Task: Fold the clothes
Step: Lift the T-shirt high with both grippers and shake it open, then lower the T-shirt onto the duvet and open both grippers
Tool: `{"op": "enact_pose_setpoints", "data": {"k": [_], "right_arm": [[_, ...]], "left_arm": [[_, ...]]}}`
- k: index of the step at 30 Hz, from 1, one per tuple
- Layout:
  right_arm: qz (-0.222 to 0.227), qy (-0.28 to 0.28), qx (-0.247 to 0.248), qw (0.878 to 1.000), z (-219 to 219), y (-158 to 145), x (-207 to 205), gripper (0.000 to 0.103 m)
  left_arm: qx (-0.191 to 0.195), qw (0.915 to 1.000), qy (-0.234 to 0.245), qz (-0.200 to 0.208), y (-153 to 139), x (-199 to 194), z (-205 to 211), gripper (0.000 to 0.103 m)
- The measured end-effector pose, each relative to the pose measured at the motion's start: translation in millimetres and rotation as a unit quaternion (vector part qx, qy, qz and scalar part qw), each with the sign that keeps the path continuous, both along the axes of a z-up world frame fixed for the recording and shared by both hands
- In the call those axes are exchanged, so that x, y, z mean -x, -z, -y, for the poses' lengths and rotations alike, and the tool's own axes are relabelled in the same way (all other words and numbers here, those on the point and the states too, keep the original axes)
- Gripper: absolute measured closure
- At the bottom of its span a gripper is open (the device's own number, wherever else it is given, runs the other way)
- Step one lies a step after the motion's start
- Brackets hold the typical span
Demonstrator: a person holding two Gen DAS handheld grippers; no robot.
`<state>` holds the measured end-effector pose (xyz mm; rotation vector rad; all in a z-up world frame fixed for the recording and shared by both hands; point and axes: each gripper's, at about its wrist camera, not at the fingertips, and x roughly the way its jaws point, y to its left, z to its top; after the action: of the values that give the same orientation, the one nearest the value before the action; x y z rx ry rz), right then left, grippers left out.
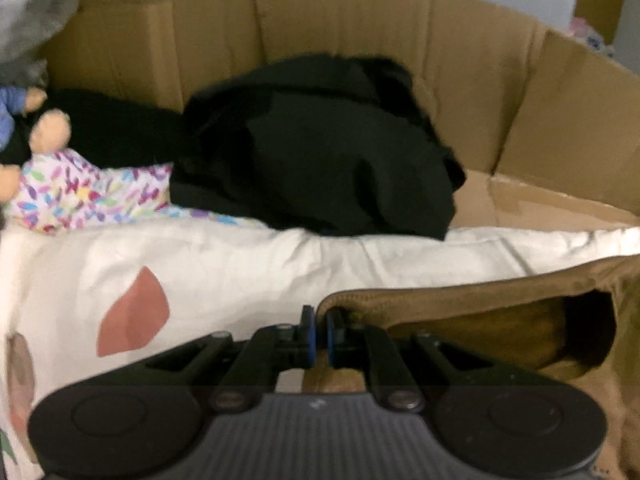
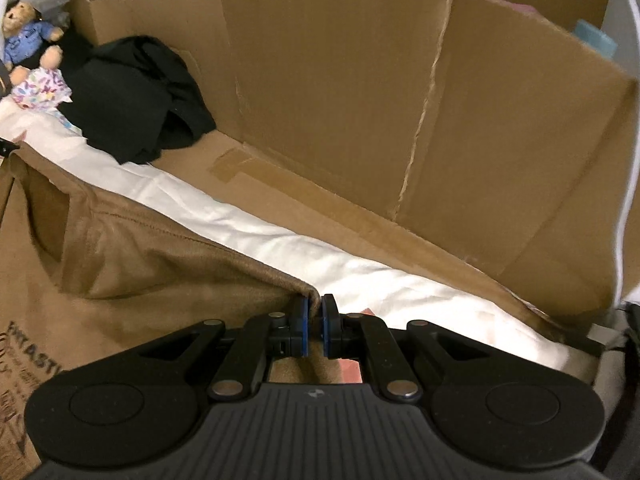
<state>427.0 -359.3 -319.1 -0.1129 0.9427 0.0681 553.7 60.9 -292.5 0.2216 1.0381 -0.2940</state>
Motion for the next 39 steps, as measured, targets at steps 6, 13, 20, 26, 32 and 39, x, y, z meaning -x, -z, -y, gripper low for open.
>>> {"op": "enact_pose_setpoints", "data": {"k": [6,13,20,26,32,39], "right_arm": [[-0.002,0.014,0.004,1.0,3.5,18.5,-12.6,0.096],[-0.015,-0.02,0.016,1.0,1.9,18.1,-8.7,0.089],[-0.001,0.0,-0.008,1.0,21.1,3.3,3.4,0.079],[0.003,0.005,-0.024,1.0,20.9,2.7,8.8,0.079],[0.002,0.005,-0.022,1.0,19.5,2.1,5.3,0.079],[-0.002,0.003,-0.02,1.0,18.5,6.5,-1.1,0.078]], "left_arm": [[0.013,0.9996,-0.014,-0.018,20.8,-20.5,-0.6,0.097],[-0.076,0.9961,0.046,0.005,25.0,-7.5,15.3,0.061],[-0.022,0.9989,0.038,0.016,-6.8,2.9,14.1,0.045],[0.071,0.9965,0.044,0.002,-20.2,12.1,48.4,0.045],[0.122,0.9894,0.078,-0.016,-13.4,21.4,99.0,0.045],[0.172,0.979,0.101,-0.044,9.9,25.1,138.0,0.044]]}}
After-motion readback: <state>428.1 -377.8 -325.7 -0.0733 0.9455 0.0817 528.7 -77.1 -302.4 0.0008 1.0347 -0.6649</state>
